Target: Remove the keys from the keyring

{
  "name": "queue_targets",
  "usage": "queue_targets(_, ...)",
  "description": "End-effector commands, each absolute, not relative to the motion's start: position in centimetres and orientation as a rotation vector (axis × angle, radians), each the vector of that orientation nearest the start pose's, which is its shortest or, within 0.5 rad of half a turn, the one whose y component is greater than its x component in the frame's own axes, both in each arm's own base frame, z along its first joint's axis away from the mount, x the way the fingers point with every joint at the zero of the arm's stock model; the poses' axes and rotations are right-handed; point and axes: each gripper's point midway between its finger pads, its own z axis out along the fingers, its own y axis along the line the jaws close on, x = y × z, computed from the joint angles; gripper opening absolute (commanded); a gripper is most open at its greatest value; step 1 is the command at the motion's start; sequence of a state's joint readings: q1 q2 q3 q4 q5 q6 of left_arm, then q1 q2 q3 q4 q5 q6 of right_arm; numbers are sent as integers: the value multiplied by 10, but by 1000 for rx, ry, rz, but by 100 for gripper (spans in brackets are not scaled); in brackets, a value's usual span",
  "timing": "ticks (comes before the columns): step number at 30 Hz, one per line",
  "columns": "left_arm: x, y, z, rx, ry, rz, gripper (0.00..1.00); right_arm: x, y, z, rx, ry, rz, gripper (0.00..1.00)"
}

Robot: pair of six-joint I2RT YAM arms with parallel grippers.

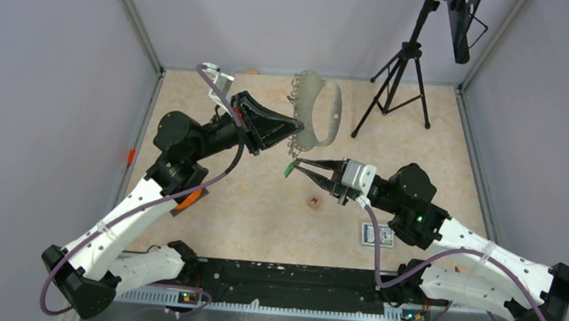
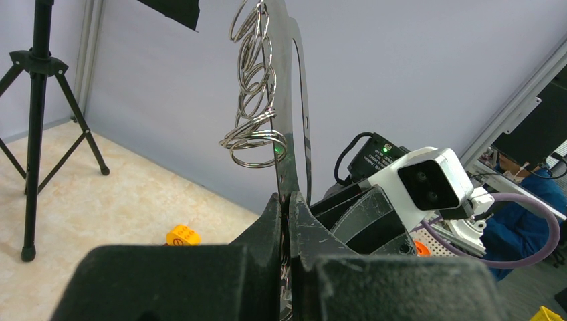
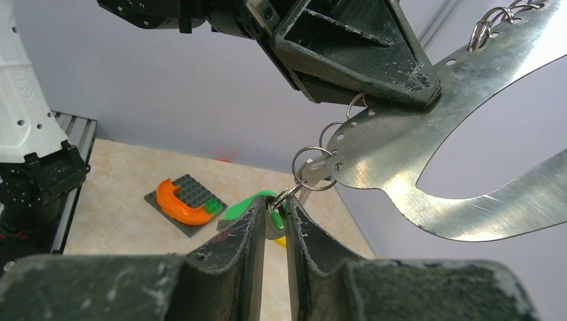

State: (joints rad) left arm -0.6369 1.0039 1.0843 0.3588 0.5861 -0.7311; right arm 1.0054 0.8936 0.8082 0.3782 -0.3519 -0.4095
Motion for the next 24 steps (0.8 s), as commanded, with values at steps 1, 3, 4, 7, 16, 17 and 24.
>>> queue_targets(1, 173, -279, 493, 538, 1158, -1512, 0, 144, 316, 427, -1041, 692, 733, 16)
queue_targets(3, 174, -280, 492, 538, 1160, -1512, 0, 144, 316, 427, -1042, 691, 734, 14)
queue_targets(4, 173, -280, 492, 539, 1162, -1514, 0, 143, 316, 427, -1043, 691, 734, 14)
queue_targets(7, 174, -280, 491, 539, 1165, -1514, 0, 143, 316, 427, -1042, 688, 737, 12)
queue_targets(16, 173, -279, 492, 539, 1159, -1512, 0, 143, 315, 428, -1035, 688, 737, 11)
queue_targets(17, 172, -279, 492, 540, 1159, -1513, 0, 143, 315, 427, -1031, 690, 737, 12)
queue_targets(24, 171, -279, 494, 544, 1151, -1514, 0, 146, 310, 421, -1001, 710, 735, 21)
